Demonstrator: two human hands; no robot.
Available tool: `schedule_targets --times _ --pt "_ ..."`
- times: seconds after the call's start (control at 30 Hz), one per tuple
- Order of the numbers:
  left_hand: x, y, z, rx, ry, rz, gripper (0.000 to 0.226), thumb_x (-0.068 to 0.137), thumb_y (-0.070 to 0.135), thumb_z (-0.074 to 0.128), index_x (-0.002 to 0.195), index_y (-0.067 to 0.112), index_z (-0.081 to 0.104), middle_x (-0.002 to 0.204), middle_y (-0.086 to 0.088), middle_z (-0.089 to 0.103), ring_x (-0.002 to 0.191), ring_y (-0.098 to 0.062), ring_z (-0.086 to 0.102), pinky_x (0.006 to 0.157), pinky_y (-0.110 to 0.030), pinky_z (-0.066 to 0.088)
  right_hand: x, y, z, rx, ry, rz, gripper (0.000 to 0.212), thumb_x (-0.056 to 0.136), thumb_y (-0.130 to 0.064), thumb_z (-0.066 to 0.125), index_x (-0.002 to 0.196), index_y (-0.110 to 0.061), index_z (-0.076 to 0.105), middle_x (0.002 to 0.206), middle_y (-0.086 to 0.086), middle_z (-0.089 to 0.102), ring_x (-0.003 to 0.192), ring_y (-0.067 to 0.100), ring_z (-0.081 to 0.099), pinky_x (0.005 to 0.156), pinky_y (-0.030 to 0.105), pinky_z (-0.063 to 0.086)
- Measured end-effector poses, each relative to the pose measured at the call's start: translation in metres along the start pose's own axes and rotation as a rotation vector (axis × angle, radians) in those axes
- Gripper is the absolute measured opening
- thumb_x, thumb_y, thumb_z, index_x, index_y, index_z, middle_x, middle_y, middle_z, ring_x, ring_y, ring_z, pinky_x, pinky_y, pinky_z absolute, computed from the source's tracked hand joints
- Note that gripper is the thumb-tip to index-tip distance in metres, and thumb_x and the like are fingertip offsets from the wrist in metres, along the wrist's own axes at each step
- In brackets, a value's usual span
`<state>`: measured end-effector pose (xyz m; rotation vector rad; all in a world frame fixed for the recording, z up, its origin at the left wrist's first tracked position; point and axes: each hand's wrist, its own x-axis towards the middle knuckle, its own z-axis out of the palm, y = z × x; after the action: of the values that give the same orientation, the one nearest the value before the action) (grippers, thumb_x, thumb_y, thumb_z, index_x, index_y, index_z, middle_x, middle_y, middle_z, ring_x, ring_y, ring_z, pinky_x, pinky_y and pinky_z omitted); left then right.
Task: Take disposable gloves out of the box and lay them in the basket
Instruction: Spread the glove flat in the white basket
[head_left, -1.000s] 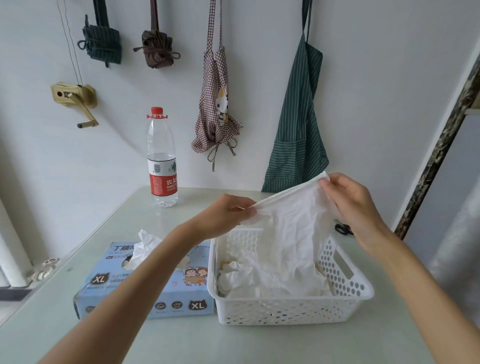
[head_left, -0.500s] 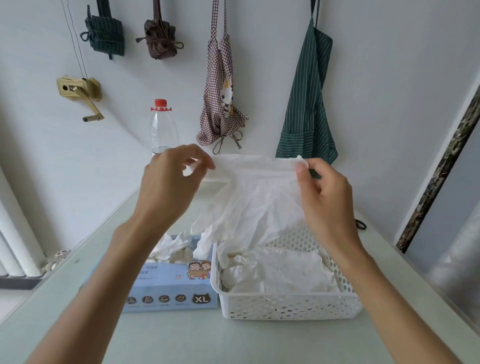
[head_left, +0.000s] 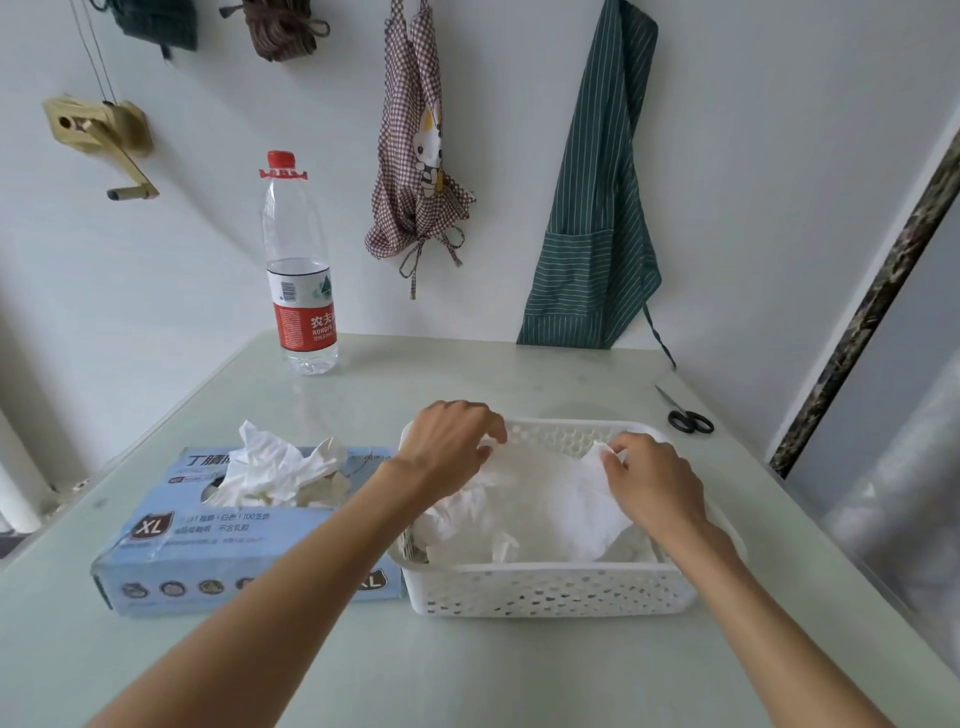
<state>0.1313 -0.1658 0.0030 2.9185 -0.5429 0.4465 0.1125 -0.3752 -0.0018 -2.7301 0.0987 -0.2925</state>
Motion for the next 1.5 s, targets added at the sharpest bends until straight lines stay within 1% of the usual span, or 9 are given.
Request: schedule_targets --times 0.17,0.3,0.37,0.7,0.87,1.03,1.17,1.33,1.5 --pt "-0.01 0.021 -0.015 -0.193 0.102 -0.035 0.014 0.092 0.034 0.058 0.101 0.03 0.067 0.108 0.012 0.065 0.096 -0.012 0.061 0.081 -0.029 0.052 0.003 0.001 -0.002 -0.081 -0.12 -0.007 0.034 0.098 -0.038 0.045 0.125 -0.018 0.05 0.117 0.005 0.062 0.107 0.028 0.056 0.073 0.03 0.038" --pt "-0.016 0.028 -0.016 -0.138 -0.542 0.016 0.025 0.087 0.047 0.061 0.102 0.029 0.066 0.112 0.011 0.066 0.107 -0.014 0.059 0.095 -0.034 0.045 0.001 0.003 -0.002 -0.089 -0.235 -0.034 0.041 0.094 -0.024 0.052 0.131 -0.02 0.036 0.101 0.002 0.062 0.096 0.023 0.057 0.063 0.029 0.039" --pt "-0.02 0.019 -0.015 -0.101 -0.679 0.018 0.033 0.086 0.046 0.063 0.114 0.027 0.062 0.121 0.009 0.06 0.115 -0.014 0.053 0.095 -0.03 0.04 0.0 0.006 -0.002 -0.102 -0.171 -0.055 0.03 0.093 -0.008 0.048 0.12 -0.014 0.038 0.096 0.006 0.061 0.085 0.025 0.058 0.057 0.029 0.037" --pt "-0.024 -0.003 -0.011 -0.026 -0.671 0.071 0.059 0.079 0.048 0.07 0.132 0.032 0.048 0.14 0.006 0.045 0.132 -0.018 0.036 0.109 -0.04 0.032 -0.008 0.008 -0.013 -0.402 -0.276 -0.165 0.028 0.089 0.0 0.05 0.111 -0.012 0.061 0.116 0.005 0.061 0.101 0.023 0.061 0.073 0.031 0.045" --pt "-0.008 -0.001 -0.051 -0.271 -0.51 0.042 0.04 0.093 0.022 0.059 0.131 0.031 0.051 0.142 0.005 0.045 0.132 -0.013 0.041 0.11 -0.038 0.031 0.0 0.006 -0.052 0.004 -0.217 -0.202 0.023 0.087 -0.006 0.062 0.091 -0.029 0.066 0.091 -0.005 0.064 0.073 0.01 0.06 0.054 0.017 0.039" --pt "-0.009 0.027 -0.005 -0.022 -0.841 0.123 0.07 0.1 0.038 0.039 0.152 0.02 -0.006 0.16 0.003 -0.01 0.147 -0.019 -0.001 0.119 -0.046 0.006 0.003 -0.032 -0.011 -0.005 -0.657 -0.236 0.041 0.086 0.0 0.063 0.12 -0.021 0.056 0.119 0.007 0.057 0.08 0.016 0.057 0.059 0.02 0.05" --pt "-0.017 0.026 0.017 0.201 -0.92 0.055 0.083 0.094 0.062 0.023 0.149 0.017 -0.019 0.156 0.006 -0.023 0.147 -0.019 -0.004 0.117 -0.043 0.004 0.012 -0.027 0.019 -0.131 -0.885 -0.127 0.063 0.082 -0.008 0.069 0.135 -0.025 0.04 0.113 0.005 0.043 0.072 0.01 0.046 0.052 0.016 0.039" --pt "-0.013 0.021 0.012 0.224 -0.928 0.081 0.095 0.091 0.063 0.036 0.146 0.017 -0.027 0.155 0.005 -0.028 0.146 -0.016 -0.012 0.118 -0.038 -0.002 0.025 -0.005 0.003 -0.235 -0.915 -0.064 0.074 0.079 -0.011 0.075 0.138 -0.029 0.033 0.14 0.007 0.039 0.095 0.017 0.056 0.08 0.023 0.051" --pt "-0.016 0.014 0.029 0.253 -0.936 0.174 0.094 0.096 0.043 0.046 0.144 0.012 -0.029 0.153 0.0 -0.032 0.144 -0.013 -0.02 0.119 -0.036 -0.005 0.032 0.002 0.012 -0.179 -0.92 0.004 0.079 0.077 -0.008 0.077 0.138 -0.03 0.032 0.127 0.007 0.039 0.097 0.019 0.058 0.093 0.03 0.052"
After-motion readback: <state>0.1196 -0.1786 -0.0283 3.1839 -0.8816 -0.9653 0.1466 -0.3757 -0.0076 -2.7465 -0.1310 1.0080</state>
